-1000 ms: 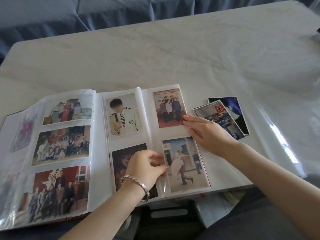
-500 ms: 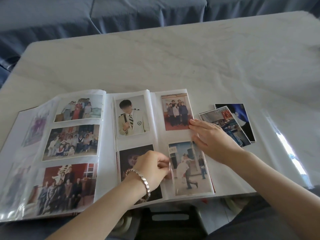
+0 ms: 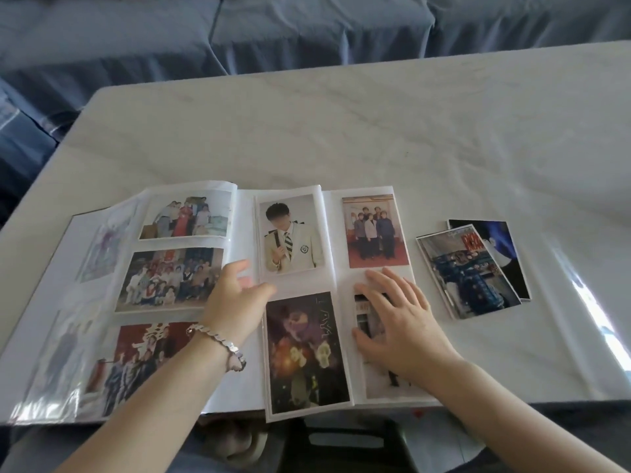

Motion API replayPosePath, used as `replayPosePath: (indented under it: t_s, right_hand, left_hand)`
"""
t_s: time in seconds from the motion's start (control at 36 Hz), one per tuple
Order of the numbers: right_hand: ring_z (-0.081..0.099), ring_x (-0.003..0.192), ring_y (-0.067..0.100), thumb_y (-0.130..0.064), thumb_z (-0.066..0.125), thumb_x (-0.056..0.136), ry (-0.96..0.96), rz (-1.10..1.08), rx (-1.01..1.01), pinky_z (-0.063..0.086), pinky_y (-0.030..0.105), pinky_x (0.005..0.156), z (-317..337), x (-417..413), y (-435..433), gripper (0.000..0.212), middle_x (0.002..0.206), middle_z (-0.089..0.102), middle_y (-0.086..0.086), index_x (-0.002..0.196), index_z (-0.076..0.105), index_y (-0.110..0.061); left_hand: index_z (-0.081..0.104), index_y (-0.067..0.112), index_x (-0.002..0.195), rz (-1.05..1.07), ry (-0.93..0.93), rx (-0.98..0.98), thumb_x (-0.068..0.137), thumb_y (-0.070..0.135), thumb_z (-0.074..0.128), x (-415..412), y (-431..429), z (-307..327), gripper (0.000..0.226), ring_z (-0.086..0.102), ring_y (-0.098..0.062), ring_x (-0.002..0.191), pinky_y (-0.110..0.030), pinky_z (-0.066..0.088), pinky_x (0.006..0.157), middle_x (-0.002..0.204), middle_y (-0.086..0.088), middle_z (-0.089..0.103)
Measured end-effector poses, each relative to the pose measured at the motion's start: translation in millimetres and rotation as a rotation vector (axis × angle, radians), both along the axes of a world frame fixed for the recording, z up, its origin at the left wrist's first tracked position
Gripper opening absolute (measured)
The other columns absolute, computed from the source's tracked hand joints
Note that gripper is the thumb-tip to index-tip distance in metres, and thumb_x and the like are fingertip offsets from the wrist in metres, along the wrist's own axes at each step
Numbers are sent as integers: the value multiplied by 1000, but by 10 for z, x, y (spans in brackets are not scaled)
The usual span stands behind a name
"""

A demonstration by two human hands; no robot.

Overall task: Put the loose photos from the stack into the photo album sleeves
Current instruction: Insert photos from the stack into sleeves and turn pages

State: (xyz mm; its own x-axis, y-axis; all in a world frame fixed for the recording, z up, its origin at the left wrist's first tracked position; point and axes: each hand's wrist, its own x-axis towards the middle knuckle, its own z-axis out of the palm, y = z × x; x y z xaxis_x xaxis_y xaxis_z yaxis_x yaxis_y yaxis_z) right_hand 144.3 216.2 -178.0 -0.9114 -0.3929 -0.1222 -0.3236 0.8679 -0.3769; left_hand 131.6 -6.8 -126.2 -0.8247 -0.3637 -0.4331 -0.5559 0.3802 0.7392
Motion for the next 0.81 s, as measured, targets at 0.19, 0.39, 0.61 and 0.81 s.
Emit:
replayPosePath:
  t_s: [0.19, 0.39, 0.61, 0.81]
  right_hand:
    - [-12, 135, -6, -42, 49, 91, -79, 75, -145, -14, 19, 110, 25, -9, 176, 56, 153, 14, -15, 143, 29, -32]
    - [43, 119, 2, -17, 60, 89, -60, -218, -383, 33, 18, 102, 221, -65, 574, 33, 123, 43, -21, 121, 58, -25]
    - [47, 117, 25, -30, 68, 83, 32, -493, -113, 42, 35, 94, 279, -209, 1033, 50, 129, 52, 7, 129, 54, -16]
    - [40, 118, 27, -57, 68, 73, -95, -611, 184, 39, 36, 94, 236, -294, 1144, 83, 126, 45, 10, 139, 35, -20]
  left_hand:
    - [59, 15, 86, 105, -13, 193, 72, 9, 72, -144, 32, -35, 20, 52, -25, 70, -32, 44, 69, 67, -10, 59]
    - [60, 1, 77, 37, -126, 151, 77, 13, 73, -351, -9, -20, 18, 34, -16, 52, -24, 26, 51, 62, -6, 43]
    - [63, 31, 80, -400, 123, 43, 79, 29, 70, -360, 492, 335, 7, 60, -5, 75, -23, 51, 68, 82, 10, 67]
    - [53, 31, 126, -810, 118, -183, 92, 49, 45, -300, 1061, 122, 40, 42, 0, 116, -17, 32, 94, 132, 12, 46]
